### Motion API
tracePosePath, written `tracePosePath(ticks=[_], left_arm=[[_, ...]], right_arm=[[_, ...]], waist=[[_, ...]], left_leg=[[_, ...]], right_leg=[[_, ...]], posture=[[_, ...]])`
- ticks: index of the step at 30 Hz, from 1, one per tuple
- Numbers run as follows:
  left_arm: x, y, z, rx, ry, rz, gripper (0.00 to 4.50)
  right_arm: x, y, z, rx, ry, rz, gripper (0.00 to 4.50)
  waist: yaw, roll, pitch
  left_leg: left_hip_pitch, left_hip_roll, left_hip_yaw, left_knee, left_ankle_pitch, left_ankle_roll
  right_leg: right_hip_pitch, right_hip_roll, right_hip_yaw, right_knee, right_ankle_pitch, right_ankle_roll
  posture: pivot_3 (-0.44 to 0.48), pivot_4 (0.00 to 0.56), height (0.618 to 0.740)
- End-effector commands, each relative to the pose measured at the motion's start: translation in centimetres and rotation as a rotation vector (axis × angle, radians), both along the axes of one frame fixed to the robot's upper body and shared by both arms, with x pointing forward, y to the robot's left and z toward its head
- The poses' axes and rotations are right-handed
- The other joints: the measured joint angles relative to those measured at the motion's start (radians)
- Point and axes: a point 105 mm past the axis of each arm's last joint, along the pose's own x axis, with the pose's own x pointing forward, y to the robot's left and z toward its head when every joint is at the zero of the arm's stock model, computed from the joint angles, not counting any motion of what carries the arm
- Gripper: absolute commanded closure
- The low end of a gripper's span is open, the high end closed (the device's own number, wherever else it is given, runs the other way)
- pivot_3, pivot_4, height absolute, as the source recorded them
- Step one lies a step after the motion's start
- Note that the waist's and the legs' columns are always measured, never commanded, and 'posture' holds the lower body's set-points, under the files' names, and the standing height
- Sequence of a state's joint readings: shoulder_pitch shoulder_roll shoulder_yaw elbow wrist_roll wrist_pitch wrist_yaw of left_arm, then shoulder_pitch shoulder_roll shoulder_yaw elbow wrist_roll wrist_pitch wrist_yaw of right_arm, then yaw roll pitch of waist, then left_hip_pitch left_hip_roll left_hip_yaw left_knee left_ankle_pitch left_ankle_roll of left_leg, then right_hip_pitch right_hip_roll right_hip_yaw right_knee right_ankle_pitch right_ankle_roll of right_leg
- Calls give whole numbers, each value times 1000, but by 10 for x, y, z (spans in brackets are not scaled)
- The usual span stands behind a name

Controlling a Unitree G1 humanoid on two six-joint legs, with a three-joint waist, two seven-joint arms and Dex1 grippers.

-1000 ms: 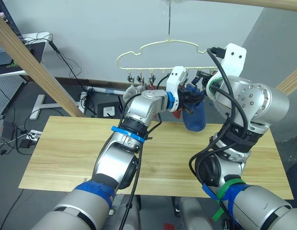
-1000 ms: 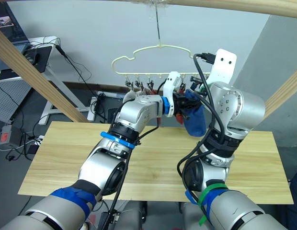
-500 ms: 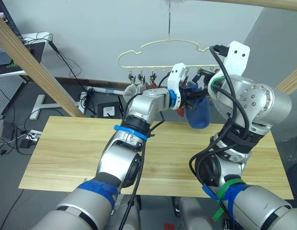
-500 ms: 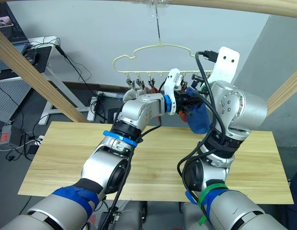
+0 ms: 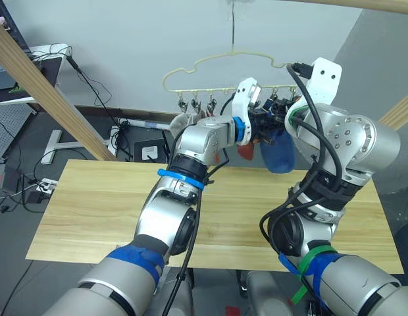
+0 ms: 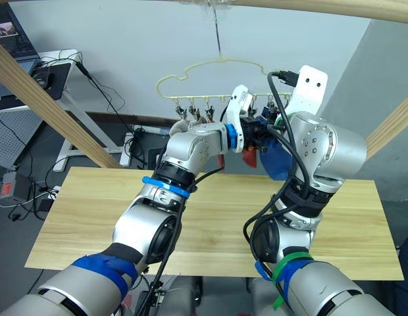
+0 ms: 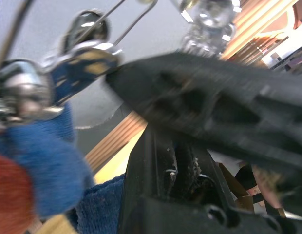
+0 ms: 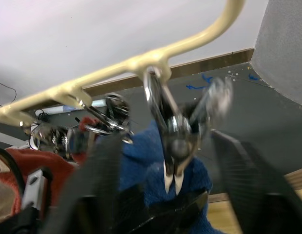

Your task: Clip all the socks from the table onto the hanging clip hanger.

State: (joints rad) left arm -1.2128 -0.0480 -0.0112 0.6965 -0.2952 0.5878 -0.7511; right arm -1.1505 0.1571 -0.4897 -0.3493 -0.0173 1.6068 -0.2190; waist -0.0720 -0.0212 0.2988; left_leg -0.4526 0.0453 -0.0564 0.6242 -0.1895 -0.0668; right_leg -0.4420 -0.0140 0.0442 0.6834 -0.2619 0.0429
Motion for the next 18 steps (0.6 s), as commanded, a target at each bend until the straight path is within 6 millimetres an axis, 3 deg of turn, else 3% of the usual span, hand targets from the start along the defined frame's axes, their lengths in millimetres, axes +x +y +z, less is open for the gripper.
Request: tracePosePath(ticks=[1, 5, 9, 18], left_arm=[[-9, -9, 22, -43, -57, -43, 4355], [-11, -7, 17, -26, -52, -52, 4355], [-13, -2, 0, 46, -43, -47, 3389], [-26, 22, -33, 162, -56, -48, 472]], right_arm=[[-4, 16, -2, 23, -1, 50, 437], [-4, 16, -3, 15, -2, 53, 437], [-4, 13, -6, 1, -5, 51, 403], [-16, 1, -27, -115, -43, 146, 403]], waist=[[0, 0, 0], [0, 0, 0], [-1, 0, 0], [-8, 0, 0]], left_leg=[[0, 0, 0, 0, 0, 0], [0, 0, 0, 0, 0, 0], [0, 0, 0, 0, 0, 0], [0, 0, 0, 0, 0, 0]], right_leg=[[0, 0, 0, 0, 0, 0], [0, 0, 0, 0, 0, 0], [0, 0, 0, -1, 0, 0], [1, 0, 0, -1, 0, 0]], posture=[[-72, 310, 740], [-75, 311, 740], [-77, 312, 740], [-78, 306, 740]])
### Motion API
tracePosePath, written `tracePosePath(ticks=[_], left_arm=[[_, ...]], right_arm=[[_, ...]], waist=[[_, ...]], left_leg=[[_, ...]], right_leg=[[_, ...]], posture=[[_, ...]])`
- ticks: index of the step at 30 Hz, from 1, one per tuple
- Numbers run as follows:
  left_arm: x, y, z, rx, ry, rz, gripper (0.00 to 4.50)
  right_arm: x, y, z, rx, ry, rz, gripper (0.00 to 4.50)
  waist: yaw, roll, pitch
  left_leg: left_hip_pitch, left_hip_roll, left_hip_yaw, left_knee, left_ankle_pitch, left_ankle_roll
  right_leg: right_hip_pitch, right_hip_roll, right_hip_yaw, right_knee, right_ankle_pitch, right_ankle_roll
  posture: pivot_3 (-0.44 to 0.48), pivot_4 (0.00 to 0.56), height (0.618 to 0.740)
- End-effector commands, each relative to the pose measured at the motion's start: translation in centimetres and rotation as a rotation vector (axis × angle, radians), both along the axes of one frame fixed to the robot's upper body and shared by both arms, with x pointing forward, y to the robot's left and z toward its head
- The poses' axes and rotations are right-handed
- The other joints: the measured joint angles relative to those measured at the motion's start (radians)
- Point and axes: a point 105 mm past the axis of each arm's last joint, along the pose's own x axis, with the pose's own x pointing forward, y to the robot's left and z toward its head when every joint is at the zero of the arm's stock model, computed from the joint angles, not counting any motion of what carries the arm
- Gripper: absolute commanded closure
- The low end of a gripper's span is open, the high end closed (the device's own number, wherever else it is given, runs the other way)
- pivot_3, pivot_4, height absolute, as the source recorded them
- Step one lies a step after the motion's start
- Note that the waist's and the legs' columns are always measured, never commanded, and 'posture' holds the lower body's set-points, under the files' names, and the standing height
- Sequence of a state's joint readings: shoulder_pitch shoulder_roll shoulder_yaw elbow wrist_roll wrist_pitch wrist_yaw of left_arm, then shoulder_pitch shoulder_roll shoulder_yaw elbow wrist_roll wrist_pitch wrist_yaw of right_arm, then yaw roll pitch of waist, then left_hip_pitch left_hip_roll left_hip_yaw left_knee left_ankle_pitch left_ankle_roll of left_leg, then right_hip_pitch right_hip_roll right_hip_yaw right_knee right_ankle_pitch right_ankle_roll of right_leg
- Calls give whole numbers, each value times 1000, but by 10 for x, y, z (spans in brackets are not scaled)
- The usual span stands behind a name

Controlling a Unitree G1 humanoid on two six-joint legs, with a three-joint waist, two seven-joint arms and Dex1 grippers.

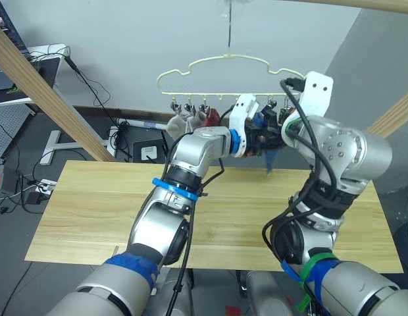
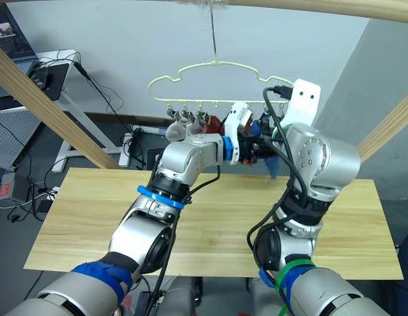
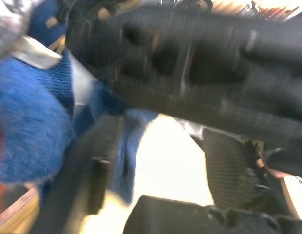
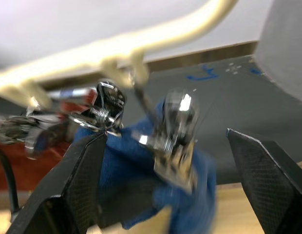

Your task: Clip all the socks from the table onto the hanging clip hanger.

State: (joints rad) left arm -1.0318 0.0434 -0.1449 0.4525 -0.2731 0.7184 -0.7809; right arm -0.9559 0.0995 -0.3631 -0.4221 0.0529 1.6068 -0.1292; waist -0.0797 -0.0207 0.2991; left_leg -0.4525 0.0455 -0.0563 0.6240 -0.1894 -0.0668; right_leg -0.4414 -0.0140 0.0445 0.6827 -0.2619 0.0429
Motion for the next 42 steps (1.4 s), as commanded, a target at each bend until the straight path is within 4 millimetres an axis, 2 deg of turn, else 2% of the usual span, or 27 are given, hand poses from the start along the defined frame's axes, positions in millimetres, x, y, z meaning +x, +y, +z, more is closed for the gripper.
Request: tracePosePath(ticks=[1, 2, 9, 14, 19, 21, 24, 29, 31, 37, 42], left_arm=[[-12, 2, 4, 18, -71, -38, 166], [-15, 7, 0, 23, -66, -37, 32], [-36, 41, -16, 42, -86, -5, 32], [-41, 67, -24, 26, -96, 99, 32], [-48, 107, -33, -22, -187, 299, 32], [-50, 117, -40, -13, -185, 343, 32], [-55, 142, -48, -4, -219, 453, 32], [-75, 178, -76, -10, -172, 582, 32], [-83, 189, -84, -1, -167, 631, 32], [-107, 218, -112, 22, -98, 798, 32], [-124, 235, -121, 48, -87, 893, 32]], right_arm=[[-11, -5, 6, -52, -80, 67, 403], [-15, -11, 1, -77, -81, 80, 403], [-42, -40, -32, -170, -37, 181, 403], [-67, -38, -63, -172, 22, 307, 403], [-88, -42, -107, -162, 77, 371, 403], [-90, -43, -113, -162, 62, 381, 403], [-95, -51, -129, -184, 40, 375, 403], [-102, -59, -145, -229, -23, 364, 403], [-105, -62, -153, -235, -23, 361, 403], [-111, -76, -172, -274, -40, 338, 403], [-116, -74, -177, -276, -69, 368, 403]], waist=[[0, 0, 0], [1, 0, 0], [-5, 0, 0], [-5, 0, 0], [-2, 1, -3], [0, 0, -4], [7, 0, -13], [23, -1, -33], [31, -2, -39], [56, -5, -76], [71, -7, -100]], left_leg=[[0, 0, 0, 0, 0, 0], [0, 0, 0, 0, 0, 0], [1, 0, 0, 1, 0, 0], [2, 0, 0, 2, 0, 0], [3, 0, 0, 3, 0, 0], [3, 0, 0, 4, 0, 0], [3, 0, 0, 5, 1, -1], [10, 0, 1, 5, 1, -1], [19, 0, 1, 4, 1, -1], [20, 0, 3, 5, 1, -1], [21, 0, 4, 5, 1, -1]], right_leg=[[0, 0, 0, 0, 0, 0], [0, 0, 0, 0, 0, 0], [1, 0, 0, 0, 0, 0], [3, 0, 0, 0, 0, 0], [4, 0, 1, 0, 0, 0], [4, 0, 1, 0, 0, 0], [5, 0, 1, -1, 0, 2], [12, 0, 2, -2, -1, 4], [21, 0, 2, -3, -2, 5], [23, -1, 3, -4, -4, -5], [23, -2, 3, -4, -5, -6]], posture=[[-78, 306, 740], [-84, 304, 740], [-96, 283, 740], [-85, 265, 740], [-36, 230, 740], [-23, 222, 740], [4, 201, 740], [39, 177, 740], [55, 167, 740], [103, 140, 740], [129, 125, 740]])
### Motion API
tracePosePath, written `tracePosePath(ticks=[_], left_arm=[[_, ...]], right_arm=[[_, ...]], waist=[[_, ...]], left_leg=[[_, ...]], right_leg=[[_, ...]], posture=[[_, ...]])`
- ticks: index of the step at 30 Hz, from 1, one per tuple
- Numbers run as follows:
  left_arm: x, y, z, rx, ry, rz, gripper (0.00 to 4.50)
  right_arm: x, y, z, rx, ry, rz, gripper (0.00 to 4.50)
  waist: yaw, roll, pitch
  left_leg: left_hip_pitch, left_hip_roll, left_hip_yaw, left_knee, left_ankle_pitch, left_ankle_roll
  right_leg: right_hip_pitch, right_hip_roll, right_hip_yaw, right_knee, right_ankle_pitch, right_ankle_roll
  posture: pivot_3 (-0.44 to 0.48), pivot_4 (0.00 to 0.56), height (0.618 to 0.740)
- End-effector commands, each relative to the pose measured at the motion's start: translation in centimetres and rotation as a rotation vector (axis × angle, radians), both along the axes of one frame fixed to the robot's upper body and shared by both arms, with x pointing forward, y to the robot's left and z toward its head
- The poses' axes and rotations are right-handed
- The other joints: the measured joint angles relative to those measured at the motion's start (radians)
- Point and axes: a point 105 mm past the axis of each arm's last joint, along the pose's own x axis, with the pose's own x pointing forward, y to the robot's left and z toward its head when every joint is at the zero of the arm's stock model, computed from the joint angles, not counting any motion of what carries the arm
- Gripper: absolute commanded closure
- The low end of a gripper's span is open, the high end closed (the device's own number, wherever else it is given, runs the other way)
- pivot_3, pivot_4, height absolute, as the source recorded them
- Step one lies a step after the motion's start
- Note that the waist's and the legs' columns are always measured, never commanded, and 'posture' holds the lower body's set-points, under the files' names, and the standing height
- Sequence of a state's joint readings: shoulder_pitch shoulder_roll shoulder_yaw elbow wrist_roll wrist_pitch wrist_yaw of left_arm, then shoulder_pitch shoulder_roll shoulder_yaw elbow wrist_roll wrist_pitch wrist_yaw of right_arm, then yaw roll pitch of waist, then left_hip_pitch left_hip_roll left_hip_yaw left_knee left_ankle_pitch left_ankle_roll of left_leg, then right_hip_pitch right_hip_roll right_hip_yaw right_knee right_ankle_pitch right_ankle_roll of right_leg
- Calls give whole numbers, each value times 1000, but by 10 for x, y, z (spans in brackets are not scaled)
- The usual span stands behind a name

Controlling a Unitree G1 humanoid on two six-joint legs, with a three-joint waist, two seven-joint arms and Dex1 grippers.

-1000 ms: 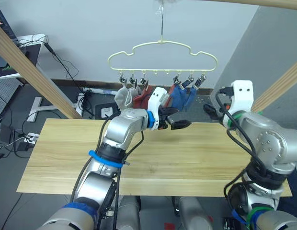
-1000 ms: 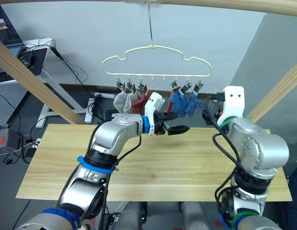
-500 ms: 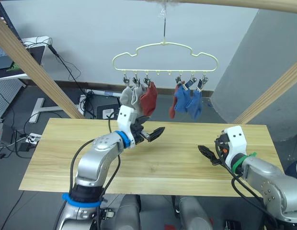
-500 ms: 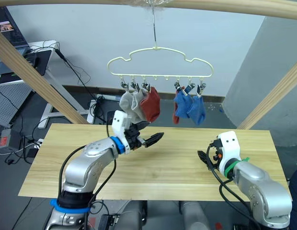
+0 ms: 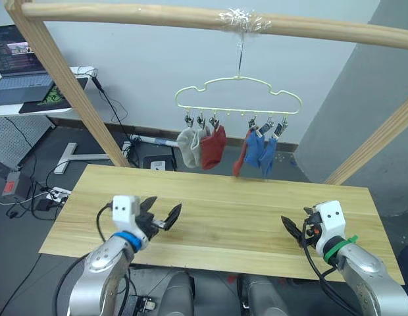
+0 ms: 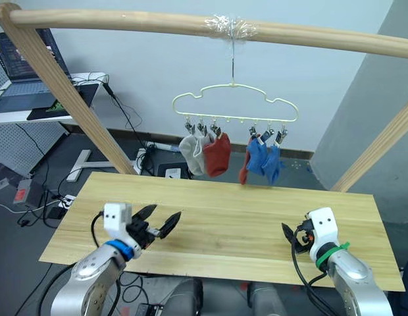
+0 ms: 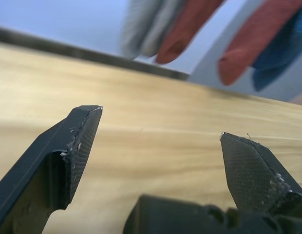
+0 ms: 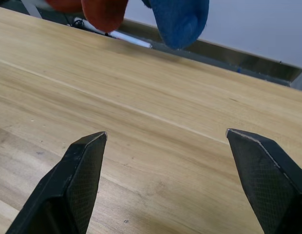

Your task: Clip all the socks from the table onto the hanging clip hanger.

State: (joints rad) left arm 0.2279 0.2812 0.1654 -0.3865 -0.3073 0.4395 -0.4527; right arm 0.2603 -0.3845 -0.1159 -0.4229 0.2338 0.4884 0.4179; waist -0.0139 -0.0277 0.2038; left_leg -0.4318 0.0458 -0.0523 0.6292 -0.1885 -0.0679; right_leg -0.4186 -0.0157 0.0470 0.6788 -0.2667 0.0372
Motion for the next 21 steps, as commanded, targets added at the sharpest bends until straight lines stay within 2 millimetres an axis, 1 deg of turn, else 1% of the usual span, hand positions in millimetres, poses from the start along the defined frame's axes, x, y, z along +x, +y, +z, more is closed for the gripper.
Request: tracePosePath(ticks=[1, 2, 8, 14, 21], left_arm=[[-6, 9, 16, 45, -93, 61, 32], [-8, 10, 16, 57, -99, 70, 32], [-16, 15, 15, 53, -93, 117, 32], [-21, 16, 13, 26, -98, 126, 32], [-25, 15, 17, 2, -123, 115, 32]], right_arm=[[-1, 0, 5, -12, -53, 28, 403], [-1, 0, 4, -12, -52, 28, 403], [-7, 2, -1, -11, -34, 37, 403], [-5, 0, -2, -8, -33, 25, 403], [-2, 1, -1, -6, -36, 23, 403]], waist=[[8, 0, -9], [10, -1, -12], [28, 1, -23], [37, -1, -36], [39, 0, -42]], left_leg=[[0, 0, 0, 0, 0, 0], [1, 0, 0, 0, 0, 0], [1, 0, 1, 0, 0, 0], [1, 0, 1, 0, 0, 0], [2, 0, 1, 0, 0, 0]], right_leg=[[0, 0, 0, 0, 0, 0], [0, 0, 0, 0, 0, -1], [1, 0, 0, 0, -1, -2], [1, 0, 0, 0, -2, -3], [2, -1, 0, -1, -2, -4]], posture=[[129, 125, 740], [143, 129, 740], [154, 124, 740], [155, 112, 740], [155, 112, 740]])
